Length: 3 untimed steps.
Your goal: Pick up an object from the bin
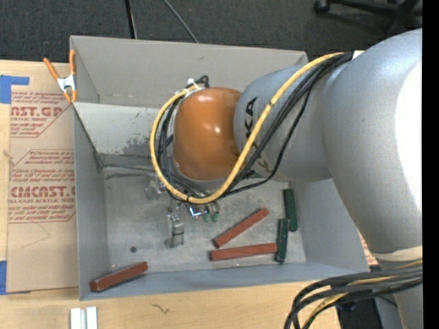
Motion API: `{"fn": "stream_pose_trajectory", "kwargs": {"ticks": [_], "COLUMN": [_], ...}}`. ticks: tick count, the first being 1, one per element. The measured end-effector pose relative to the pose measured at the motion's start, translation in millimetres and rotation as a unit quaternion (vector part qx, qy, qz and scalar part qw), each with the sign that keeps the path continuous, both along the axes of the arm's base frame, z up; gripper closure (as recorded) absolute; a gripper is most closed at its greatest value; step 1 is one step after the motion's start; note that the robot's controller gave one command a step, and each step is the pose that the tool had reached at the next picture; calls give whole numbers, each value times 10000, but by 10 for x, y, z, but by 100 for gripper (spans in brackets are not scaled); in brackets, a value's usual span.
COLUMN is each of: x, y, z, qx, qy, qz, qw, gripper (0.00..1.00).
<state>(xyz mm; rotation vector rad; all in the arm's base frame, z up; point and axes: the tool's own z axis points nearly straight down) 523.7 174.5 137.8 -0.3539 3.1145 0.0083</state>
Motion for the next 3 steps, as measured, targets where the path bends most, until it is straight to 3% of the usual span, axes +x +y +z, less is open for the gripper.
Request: {"fn": "stream_pose_trajectory", "kwargs": {"ticks": [1, 2, 3], "x": [226, 160, 297], "y": [377, 4, -1325], "z": [-692, -600, 598], "qx": [-21, -35, -47], "qy": [50, 31, -12], "qz": [-1839, -292, 651], "qw": [9829, 9996, 9979], "gripper": [0, 0, 0]}}
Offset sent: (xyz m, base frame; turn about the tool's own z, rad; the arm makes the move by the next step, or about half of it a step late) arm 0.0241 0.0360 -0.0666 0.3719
